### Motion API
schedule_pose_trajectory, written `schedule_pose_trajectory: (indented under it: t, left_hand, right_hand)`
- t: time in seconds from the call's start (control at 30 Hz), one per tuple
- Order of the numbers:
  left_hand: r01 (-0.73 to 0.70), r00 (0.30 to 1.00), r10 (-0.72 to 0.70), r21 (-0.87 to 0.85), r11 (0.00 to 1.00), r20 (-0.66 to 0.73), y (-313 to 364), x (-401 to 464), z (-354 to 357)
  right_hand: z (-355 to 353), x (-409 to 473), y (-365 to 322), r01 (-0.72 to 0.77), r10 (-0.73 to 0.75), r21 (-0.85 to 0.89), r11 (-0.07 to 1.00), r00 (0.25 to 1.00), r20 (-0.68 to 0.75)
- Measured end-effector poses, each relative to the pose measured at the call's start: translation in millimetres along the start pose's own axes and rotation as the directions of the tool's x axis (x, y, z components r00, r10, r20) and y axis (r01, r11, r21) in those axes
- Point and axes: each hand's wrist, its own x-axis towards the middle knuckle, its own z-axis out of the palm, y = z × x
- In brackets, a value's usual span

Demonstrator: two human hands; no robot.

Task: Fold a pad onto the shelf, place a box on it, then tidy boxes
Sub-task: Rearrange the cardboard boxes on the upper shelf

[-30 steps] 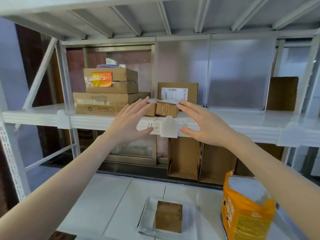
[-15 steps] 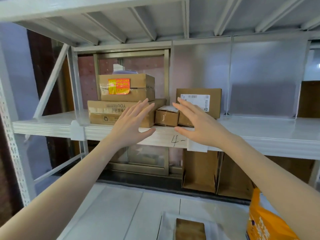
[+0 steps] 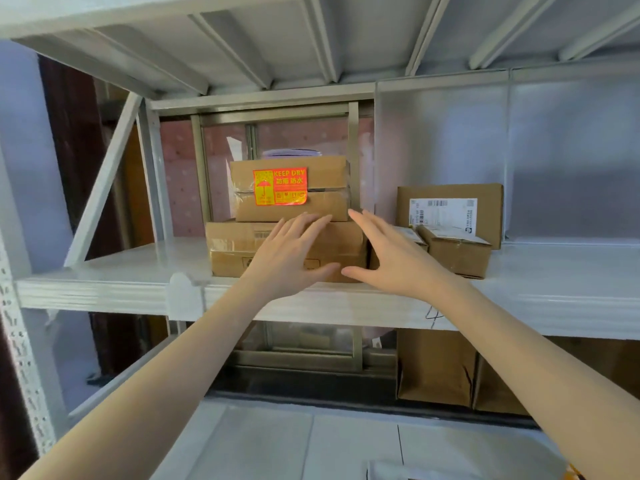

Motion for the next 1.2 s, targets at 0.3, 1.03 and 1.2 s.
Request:
schedule_pose_trajectory:
  t: [0.3,1.03,1.2]
  left_hand:
    - [-0.028,0.994,0.035,0.071,0.997,-0.099,-13,14,9]
    - [0.037,0.997,-0.041,0.077,0.996,0.058,-69,13,-13]
    - [0.046,0.99,-0.048,0.017,0.999,0.13,-112,6,-24]
  right_hand:
    - [9,19,-3,-0.036,0.034,-0.024,0.999,0.997,-0.069]
    - [33,66,-39,0.048,-0.052,-0.163,0.985,0.998,-0.02]
    - [54,93,-67,0.061,-0.065,-0.171,0.983,0.998,-0.016]
